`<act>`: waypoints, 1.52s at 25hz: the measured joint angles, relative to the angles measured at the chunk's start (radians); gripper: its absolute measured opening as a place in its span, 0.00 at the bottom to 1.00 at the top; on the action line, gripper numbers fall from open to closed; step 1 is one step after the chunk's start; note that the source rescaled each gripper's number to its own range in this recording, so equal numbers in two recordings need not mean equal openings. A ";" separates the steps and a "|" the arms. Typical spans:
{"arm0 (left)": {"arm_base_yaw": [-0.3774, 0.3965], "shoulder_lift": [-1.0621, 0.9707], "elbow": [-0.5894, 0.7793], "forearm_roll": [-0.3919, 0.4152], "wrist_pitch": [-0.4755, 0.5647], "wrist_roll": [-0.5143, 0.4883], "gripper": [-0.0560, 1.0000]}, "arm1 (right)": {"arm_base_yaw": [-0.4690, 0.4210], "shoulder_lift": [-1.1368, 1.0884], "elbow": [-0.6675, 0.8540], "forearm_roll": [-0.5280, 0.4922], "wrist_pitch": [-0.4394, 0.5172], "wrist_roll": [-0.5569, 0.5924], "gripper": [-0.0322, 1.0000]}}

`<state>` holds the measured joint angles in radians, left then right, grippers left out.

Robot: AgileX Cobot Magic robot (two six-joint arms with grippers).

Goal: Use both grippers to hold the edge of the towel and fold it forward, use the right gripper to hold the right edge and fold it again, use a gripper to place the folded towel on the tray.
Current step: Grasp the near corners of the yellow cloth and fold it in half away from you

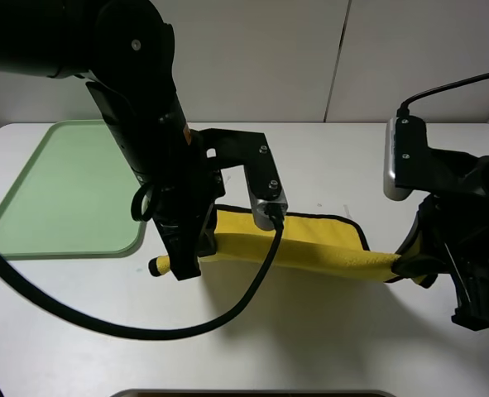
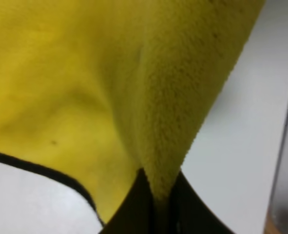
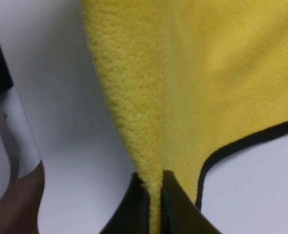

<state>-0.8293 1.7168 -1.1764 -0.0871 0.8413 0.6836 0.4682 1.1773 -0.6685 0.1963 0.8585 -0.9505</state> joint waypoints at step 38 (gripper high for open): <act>0.001 0.219 0.003 0.236 -0.351 -0.201 0.05 | 0.000 0.290 -0.072 -0.243 -0.272 0.156 0.03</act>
<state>-0.8281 1.9361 -1.1729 0.1486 0.4904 0.4826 0.4682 1.4673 -0.7408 -0.0464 0.5862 -0.7941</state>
